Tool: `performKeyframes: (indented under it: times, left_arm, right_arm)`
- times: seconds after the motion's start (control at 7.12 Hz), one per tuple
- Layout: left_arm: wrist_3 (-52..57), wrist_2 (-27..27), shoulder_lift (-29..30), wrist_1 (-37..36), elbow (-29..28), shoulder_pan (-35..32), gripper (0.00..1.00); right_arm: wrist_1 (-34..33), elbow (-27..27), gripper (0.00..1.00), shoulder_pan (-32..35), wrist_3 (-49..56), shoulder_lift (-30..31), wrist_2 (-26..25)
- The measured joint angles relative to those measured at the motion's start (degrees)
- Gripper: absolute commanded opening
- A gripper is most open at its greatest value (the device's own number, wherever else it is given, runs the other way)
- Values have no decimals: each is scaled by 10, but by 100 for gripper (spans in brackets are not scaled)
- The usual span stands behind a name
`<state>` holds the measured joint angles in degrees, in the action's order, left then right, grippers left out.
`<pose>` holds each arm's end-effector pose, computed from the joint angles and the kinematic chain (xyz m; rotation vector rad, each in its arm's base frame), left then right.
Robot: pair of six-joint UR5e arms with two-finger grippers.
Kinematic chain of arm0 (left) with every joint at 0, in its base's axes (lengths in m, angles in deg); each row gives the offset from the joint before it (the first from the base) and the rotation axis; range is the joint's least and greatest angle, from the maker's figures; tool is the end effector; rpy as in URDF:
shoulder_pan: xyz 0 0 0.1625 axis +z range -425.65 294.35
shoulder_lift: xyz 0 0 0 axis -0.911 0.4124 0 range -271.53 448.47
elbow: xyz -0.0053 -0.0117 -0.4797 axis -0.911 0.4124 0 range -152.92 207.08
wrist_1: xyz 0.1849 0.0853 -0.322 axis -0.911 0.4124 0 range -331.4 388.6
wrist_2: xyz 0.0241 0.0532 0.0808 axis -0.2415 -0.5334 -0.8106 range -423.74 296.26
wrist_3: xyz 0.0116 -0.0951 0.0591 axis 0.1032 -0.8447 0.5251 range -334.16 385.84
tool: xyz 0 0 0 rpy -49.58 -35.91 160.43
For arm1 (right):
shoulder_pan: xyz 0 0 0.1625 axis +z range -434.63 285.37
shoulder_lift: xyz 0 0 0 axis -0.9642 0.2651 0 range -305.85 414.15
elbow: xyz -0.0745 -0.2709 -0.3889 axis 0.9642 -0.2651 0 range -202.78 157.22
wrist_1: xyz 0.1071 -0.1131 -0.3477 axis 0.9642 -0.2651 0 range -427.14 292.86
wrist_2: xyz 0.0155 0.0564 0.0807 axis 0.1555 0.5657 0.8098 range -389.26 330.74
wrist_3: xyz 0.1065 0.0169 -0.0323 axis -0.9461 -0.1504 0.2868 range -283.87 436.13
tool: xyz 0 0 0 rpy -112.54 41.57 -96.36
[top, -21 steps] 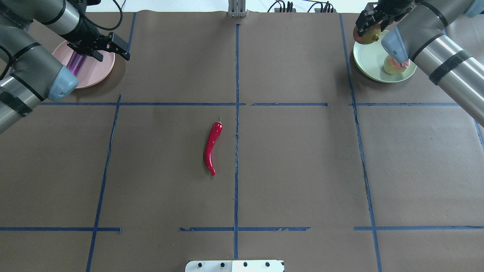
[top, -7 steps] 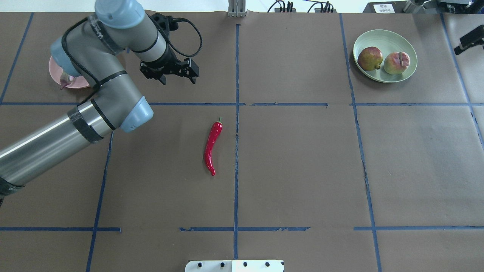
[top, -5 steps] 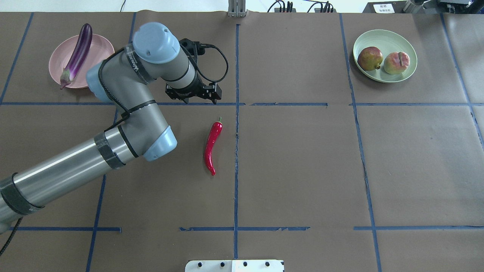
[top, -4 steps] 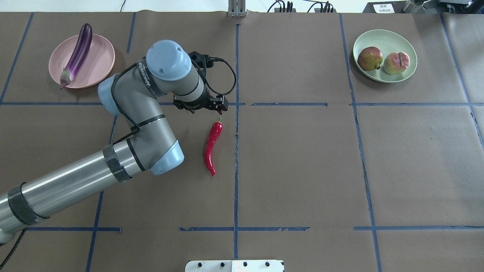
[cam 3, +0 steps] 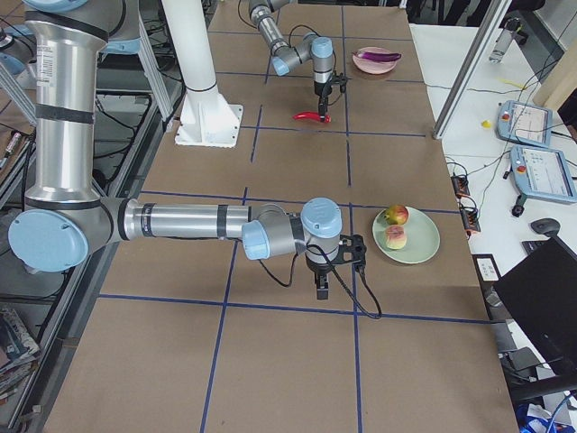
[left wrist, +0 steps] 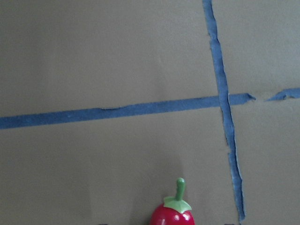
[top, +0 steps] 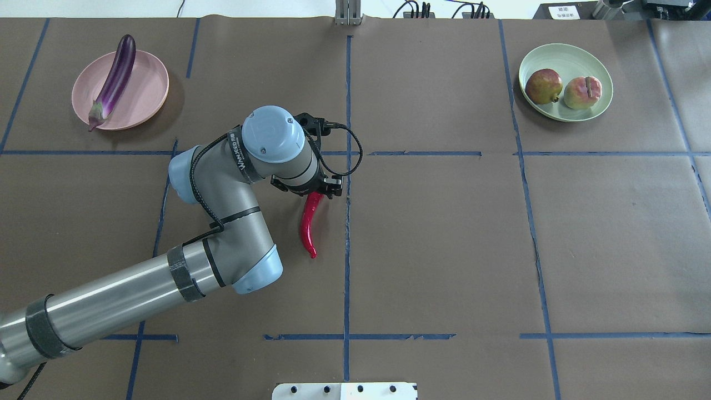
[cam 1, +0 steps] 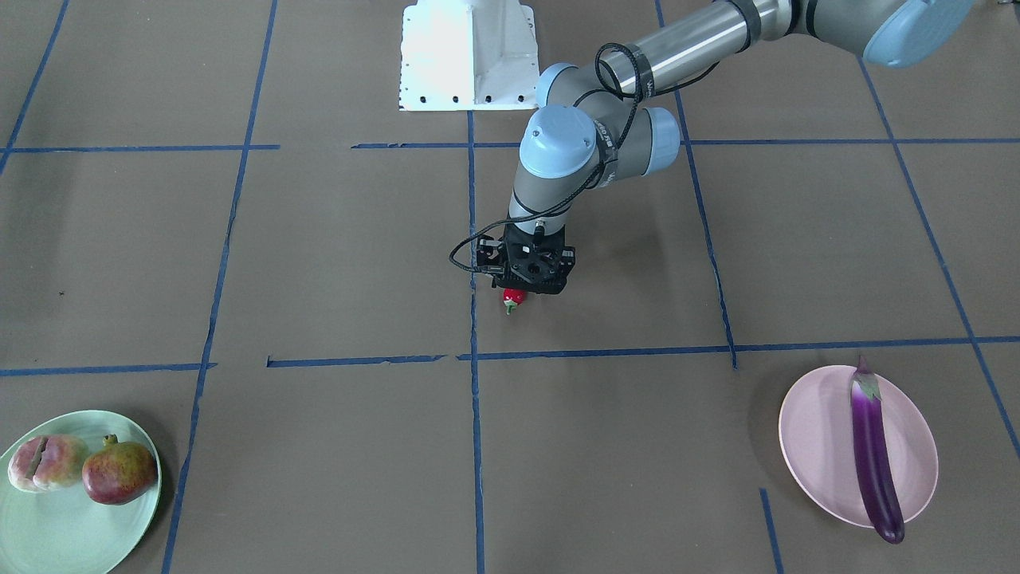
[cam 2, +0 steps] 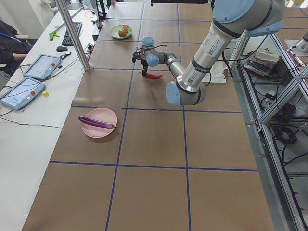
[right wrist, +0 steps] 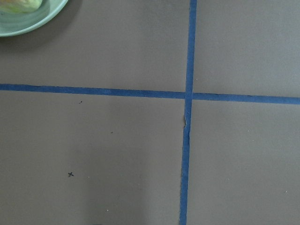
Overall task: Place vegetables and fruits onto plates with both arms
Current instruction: 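Reach the left gripper to the red chili pepper and grasp it, then carry the chili pepper with the left gripper onto the pink plate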
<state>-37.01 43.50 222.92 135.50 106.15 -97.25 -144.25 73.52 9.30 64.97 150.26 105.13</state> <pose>0.6119 -0.4938 0.2996 0.1832 0.8981 0.0601 0.0096 -0.4246 0.6941 0.0987 -0.7949 -0.0045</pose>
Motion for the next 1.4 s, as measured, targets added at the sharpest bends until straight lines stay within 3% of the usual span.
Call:
performKeyframes:
  times: [0.28, 0.56, 0.84, 1.12, 1.4]
  left_arm:
    - [-1, -18, -3, -6, 4, 4, 0]
    - [1, -16, -16, -46, 49, -10, 0]
    - [22, 40, -40, -67, 73, -90, 0]
    - [164, 99, -64, -70, 38, -198, 0]
    - [315, 122, -67, -57, -53, -274, 3]
  right_arm:
    - [1, 0, 100, 0, 1, 0, 1]
    - [1, 0, 100, -1, 2, 0, 2]
    - [1, 0, 100, -1, 3, 1, 3]
    - [1, -1, 100, -1, 3, 2, 3]
    - [6, -1, 100, -1, 3, 6, 3]
